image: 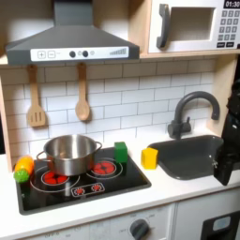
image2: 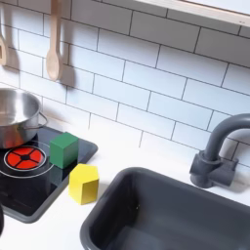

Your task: Reach green block

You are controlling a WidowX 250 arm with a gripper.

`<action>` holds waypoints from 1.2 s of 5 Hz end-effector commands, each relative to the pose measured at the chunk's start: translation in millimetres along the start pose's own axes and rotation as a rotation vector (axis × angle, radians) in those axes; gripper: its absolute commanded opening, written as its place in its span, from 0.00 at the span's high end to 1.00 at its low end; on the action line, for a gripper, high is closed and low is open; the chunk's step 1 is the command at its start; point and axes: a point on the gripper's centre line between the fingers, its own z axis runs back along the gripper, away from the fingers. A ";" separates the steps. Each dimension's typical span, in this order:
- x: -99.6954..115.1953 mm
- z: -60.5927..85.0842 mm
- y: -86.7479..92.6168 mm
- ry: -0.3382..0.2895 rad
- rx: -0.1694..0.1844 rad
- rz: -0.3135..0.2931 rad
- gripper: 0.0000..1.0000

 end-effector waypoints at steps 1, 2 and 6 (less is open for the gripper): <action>0.3 0.2 -0.2 0.000 0.000 -0.002 0.00; 12.9 -7.9 6.8 0.001 0.023 0.012 0.00; 77.5 -19.0 21.4 -0.062 0.064 0.004 0.00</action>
